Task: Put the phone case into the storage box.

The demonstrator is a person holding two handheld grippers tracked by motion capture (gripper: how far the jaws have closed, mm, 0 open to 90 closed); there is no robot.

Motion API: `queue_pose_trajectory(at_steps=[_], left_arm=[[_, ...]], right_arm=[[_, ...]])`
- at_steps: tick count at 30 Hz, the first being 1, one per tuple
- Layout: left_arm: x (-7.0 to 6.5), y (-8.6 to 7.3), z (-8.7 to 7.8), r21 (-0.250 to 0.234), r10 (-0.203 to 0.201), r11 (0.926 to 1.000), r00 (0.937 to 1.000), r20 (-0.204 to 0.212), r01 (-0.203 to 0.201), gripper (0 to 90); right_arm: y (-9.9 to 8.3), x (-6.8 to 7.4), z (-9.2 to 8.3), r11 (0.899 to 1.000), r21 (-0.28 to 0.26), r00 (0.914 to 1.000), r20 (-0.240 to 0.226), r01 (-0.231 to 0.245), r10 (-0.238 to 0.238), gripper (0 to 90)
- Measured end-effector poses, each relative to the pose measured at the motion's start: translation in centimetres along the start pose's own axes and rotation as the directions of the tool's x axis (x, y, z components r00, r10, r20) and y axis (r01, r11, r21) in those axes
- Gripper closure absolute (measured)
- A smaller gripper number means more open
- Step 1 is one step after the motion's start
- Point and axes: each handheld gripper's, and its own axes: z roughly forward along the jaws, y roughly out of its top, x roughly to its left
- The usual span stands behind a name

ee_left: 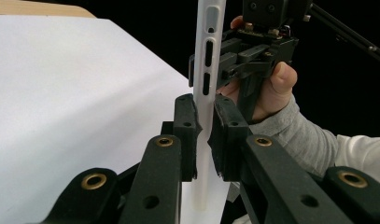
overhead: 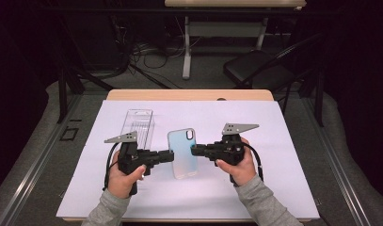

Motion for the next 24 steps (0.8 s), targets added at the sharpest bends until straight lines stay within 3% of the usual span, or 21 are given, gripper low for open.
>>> queue_pose_trajectory(at_steps=[8, 14, 24], left_arm=[[0.10, 0.02, 0.03, -0.013, -0.010, 0.9999, 0.9999, -0.011, 0.009, 80.1], [0.19, 0.20, -0.29, -0.053, -0.014, 0.9985, 0.9997, -0.022, 0.013, 71.2], [0.15, 0.33, -0.23, -0.075, 0.022, 0.9967, 0.9936, -0.111, -0.030, 58.1]], right_arm=[[0.03, -0.10, 0.03, 1.000, -0.006, 1.0000, 0.008, 0.002, -0.002, 82.8], [0.01, -0.34, -0.07, 1.000, 0.018, 0.9990, 0.044, 0.010, -0.010, 82.9], [0.17, -0.75, -0.54, 1.000, 0.005, 0.9966, 0.080, 0.017, -0.018, 82.9]])
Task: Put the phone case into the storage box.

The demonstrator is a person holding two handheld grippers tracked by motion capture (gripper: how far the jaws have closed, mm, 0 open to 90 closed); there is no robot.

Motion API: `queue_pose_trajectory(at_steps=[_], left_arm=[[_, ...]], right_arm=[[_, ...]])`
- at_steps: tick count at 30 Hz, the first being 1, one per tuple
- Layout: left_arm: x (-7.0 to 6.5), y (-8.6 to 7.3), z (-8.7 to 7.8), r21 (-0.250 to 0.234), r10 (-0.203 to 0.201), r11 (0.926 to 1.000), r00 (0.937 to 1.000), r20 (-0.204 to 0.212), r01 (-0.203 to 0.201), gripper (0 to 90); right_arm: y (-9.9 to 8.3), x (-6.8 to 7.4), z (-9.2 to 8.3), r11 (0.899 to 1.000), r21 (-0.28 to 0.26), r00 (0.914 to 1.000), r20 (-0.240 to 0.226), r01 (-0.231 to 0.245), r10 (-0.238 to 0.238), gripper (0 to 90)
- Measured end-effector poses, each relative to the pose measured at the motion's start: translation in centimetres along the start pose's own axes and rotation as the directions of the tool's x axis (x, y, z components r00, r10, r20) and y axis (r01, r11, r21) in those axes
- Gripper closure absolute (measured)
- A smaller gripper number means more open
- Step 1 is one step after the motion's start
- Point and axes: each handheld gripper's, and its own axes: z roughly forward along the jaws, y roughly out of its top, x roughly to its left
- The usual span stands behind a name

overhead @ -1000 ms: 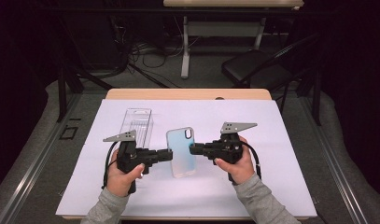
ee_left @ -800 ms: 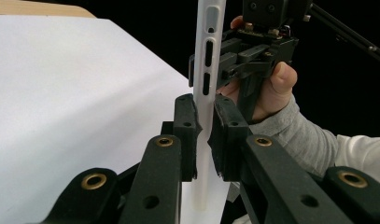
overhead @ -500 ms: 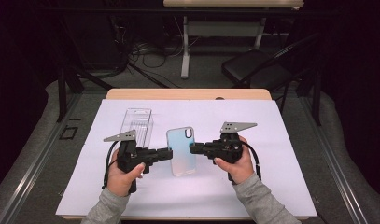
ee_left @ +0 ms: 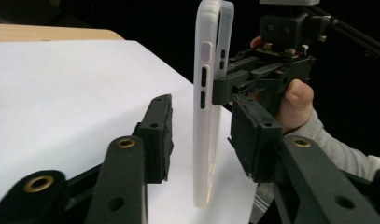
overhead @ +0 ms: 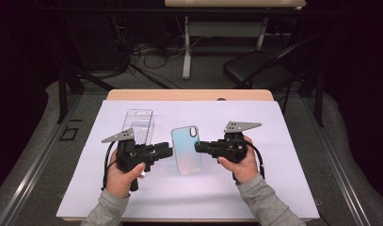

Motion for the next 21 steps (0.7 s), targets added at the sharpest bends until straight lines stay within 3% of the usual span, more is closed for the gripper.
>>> queue_pose_trajectory(at_steps=[8, 21], left_arm=[[0.04, 0.17, -0.06, 0.003, 0.019, 0.9998, 0.9978, -0.064, -0.019, 49.8], [-0.09, 0.98, -0.20, 0.012, 0.054, 0.9986, 0.9783, -0.200, -0.052, 41.2]], right_arm=[[0.12, -0.26, -0.27, 1.000, -0.002, 0.9996, 0.027, 0.004, -0.004, 82.9], [0.08, -0.35, -0.35, 1.000, 0.004, 0.9961, 0.085, 0.023, -0.024, 82.8]])
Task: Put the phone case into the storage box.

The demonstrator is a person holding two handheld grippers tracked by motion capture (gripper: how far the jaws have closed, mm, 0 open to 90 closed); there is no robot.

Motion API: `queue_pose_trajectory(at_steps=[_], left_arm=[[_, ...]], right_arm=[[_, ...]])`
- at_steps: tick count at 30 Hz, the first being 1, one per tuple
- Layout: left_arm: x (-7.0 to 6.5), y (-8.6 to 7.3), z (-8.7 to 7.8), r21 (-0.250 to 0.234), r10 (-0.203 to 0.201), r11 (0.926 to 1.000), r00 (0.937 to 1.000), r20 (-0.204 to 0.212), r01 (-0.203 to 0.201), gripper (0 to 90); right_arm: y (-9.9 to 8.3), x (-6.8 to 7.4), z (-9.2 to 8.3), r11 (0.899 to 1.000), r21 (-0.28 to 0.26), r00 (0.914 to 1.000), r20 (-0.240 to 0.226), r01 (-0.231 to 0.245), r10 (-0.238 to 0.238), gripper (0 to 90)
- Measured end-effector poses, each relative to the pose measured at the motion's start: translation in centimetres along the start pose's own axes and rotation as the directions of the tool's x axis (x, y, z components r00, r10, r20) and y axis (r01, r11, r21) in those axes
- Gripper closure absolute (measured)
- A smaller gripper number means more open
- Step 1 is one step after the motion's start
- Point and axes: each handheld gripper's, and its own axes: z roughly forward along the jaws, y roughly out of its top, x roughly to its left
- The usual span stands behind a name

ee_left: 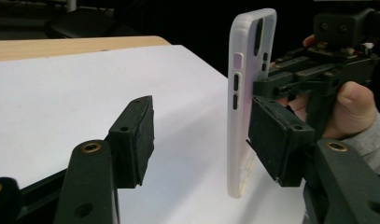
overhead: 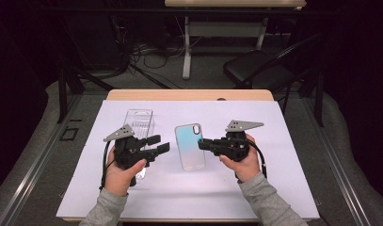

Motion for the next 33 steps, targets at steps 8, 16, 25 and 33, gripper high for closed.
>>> queue_pose_trajectory(at_steps=[8, 16, 25, 33], left_arm=[[-0.3, 0.5, 0.1, 0.003, 0.015, 0.9999, 0.9986, -0.051, -0.014, 40.3], [-0.2, 1.0, 0.6, -0.002, 0.038, 0.9992, 0.9942, -0.101, -0.039, 39.4], [-0.6, 1.7, 1.0, -0.002, 0.081, 0.9966, 0.9874, -0.136, -0.082, 38.8], [-0.9, 2.2, 1.4, -0.008, 0.060, 0.9980, 0.9871, -0.149, -0.062, 33.6]], right_arm=[[-0.1, 0.3, 0.2, 1.000, 0.009, 0.9989, 0.045, 0.011, -0.012, 82.9], [-0.1, 0.4, 0.0, 1.000, 0.004, 0.9953, 0.094, 0.024, -0.025, 82.8], [-0.2, 0.3, -0.3, 0.999, -0.016, 0.9888, 0.147, 0.028, -0.025, 82.8], [-0.3, 0.2, -0.6, 1.000, -0.027, 0.9828, 0.185, 0.013, -0.008, 82.8]])
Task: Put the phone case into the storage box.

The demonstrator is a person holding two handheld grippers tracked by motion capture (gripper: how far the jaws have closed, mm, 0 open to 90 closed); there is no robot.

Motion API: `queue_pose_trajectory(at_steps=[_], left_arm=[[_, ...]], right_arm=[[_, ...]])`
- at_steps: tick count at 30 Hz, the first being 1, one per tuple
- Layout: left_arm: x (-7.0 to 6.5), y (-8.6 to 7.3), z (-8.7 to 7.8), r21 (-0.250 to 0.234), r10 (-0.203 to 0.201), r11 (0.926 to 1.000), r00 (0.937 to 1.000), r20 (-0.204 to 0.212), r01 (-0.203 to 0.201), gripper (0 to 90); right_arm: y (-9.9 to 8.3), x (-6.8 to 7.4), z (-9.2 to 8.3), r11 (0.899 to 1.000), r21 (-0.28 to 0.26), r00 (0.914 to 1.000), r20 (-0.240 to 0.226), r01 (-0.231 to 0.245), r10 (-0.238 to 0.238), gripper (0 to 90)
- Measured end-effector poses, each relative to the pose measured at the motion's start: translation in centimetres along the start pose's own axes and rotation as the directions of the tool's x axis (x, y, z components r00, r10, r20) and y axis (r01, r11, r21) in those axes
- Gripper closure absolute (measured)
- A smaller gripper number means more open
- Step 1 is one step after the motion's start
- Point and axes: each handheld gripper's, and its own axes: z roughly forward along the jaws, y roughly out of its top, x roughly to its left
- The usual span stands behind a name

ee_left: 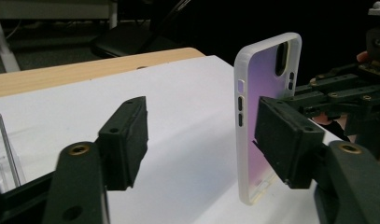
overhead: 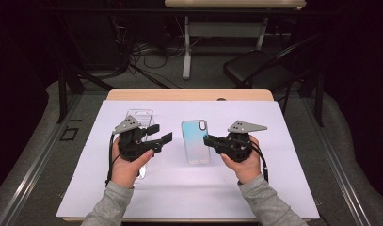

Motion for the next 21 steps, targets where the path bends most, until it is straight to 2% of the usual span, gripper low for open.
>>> queue_pose_trajectory(at_steps=[3, 7, 13, 21], left_arm=[[-0.1, 0.1, 0.3, -0.002, -0.014, 0.9999, 0.9999, 0.002, 0.014, 31.1], [-0.4, 0.3, 0.6, -0.003, -0.012, 0.9999, 0.9999, 0.009, 0.012, 30.7], [-0.7, 0.7, 0.9, -0.007, -0.008, 0.9999, 0.9998, 0.018, 0.008, 30.4], [-0.9, 0.8, 1.6, -0.018, -0.010, 0.9998, 0.9994, 0.033, 0.011, 30.4]], right_arm=[[0.0, 0.0, -0.1, 1.000, -0.010, 1.0000, 0.008, -0.005, 0.005, 82.8], [0.0, 0.0, -0.1, 1.000, -0.019, 0.9998, 0.019, -0.009, 0.009, 82.8], [-0.2, 0.3, 0.0, 1.000, -0.030, 0.9989, 0.047, 0.010, -0.009, 82.7], [-0.4, 0.4, 0.2, 1.000, -0.026, 0.9988, 0.048, 0.003, -0.002, 82.8]])
